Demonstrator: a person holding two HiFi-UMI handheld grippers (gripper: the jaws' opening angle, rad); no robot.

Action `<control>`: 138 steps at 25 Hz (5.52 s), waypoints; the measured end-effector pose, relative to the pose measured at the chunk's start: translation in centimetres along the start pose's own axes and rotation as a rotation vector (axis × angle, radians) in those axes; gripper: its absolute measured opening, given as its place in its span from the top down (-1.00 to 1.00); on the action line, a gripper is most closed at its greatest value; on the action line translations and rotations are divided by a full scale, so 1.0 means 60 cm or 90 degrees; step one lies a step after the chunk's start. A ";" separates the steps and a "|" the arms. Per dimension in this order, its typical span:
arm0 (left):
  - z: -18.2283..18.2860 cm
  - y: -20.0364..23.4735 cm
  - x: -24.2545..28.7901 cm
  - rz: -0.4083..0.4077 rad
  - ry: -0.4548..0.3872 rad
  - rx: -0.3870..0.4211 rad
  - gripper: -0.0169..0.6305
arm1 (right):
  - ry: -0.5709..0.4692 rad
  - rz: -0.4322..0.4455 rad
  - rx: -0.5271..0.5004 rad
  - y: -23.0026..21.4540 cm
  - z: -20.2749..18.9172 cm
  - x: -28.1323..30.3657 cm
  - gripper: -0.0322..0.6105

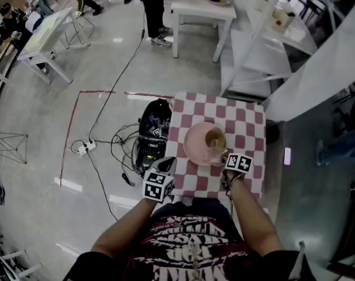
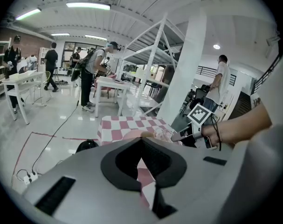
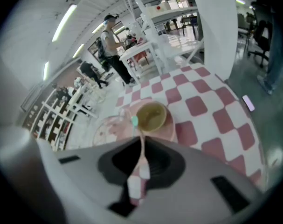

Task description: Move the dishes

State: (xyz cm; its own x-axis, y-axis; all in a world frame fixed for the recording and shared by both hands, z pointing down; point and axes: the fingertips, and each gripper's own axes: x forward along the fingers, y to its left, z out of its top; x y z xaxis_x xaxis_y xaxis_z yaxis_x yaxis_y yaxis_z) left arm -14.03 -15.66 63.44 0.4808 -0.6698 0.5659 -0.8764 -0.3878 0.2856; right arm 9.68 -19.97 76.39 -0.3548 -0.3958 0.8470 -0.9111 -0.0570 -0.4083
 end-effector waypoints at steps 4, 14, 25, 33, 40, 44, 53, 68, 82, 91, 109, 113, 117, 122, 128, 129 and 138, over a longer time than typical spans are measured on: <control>0.020 -0.023 0.034 -0.032 0.007 0.010 0.87 | -0.022 -0.007 -0.005 0.000 0.000 -0.052 0.76; 0.066 -0.100 0.092 -0.105 0.007 0.033 0.87 | -0.068 0.034 0.060 -0.005 -0.037 -0.156 0.76; 0.047 -0.188 0.150 -0.107 0.040 0.034 0.87 | -0.084 0.112 0.094 -0.057 -0.050 -0.193 0.75; 0.044 -0.250 0.176 -0.090 0.049 0.041 0.87 | -0.081 0.121 0.104 -0.147 -0.018 -0.200 0.75; 0.031 -0.260 0.188 -0.038 0.061 0.021 0.87 | -0.045 0.088 0.108 -0.253 -0.016 -0.174 0.75; 0.027 -0.259 0.192 -0.003 0.062 0.009 0.87 | -0.029 0.065 0.102 -0.309 -0.013 -0.154 0.74; 0.018 -0.274 0.194 0.053 0.062 -0.004 0.87 | 0.021 0.024 0.016 -0.371 -0.013 -0.107 0.73; -0.018 -0.253 0.141 0.129 0.072 -0.008 0.87 | 0.096 -0.019 -0.079 -0.399 -0.050 -0.034 0.70; 0.021 -0.200 0.177 0.036 0.059 0.015 0.87 | 0.029 -0.056 -0.027 -0.373 -0.028 -0.072 0.25; 0.041 -0.154 0.174 -0.017 0.054 0.026 0.87 | -0.010 -0.126 -0.016 -0.357 -0.035 -0.119 0.25; 0.050 -0.053 0.132 -0.036 0.042 0.015 0.87 | -0.003 -0.046 -0.083 -0.153 -0.034 -0.071 0.78; 0.040 -0.020 0.113 -0.019 0.055 0.007 0.87 | 0.009 -0.028 -0.090 -0.118 -0.027 -0.044 0.78; 0.035 0.009 0.095 -0.003 0.054 -0.002 0.87 | 0.010 -0.014 -0.093 -0.088 -0.014 -0.020 0.78; 0.024 0.025 0.083 0.011 0.063 -0.012 0.87 | 0.014 0.001 -0.089 -0.063 0.001 -0.002 0.78; -0.004 0.032 0.072 0.024 0.082 -0.017 0.87 | 0.010 0.016 -0.083 -0.045 0.021 0.027 0.78; -0.007 0.035 0.070 0.027 0.085 -0.019 0.87 | 0.009 0.019 -0.081 -0.042 0.024 0.033 0.78; -0.031 0.072 0.044 0.065 0.095 -0.045 0.87 | 0.012 0.029 -0.039 -0.038 0.037 0.075 0.77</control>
State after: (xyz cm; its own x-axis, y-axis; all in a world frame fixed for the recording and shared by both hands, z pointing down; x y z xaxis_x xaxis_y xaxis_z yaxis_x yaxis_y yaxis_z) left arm -16.57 -17.90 67.62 0.3839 -0.6006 0.7014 -0.9230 -0.2728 0.2715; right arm 10.65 -23.69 80.40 -0.4000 -0.3791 0.8344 -0.9046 0.0172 -0.4258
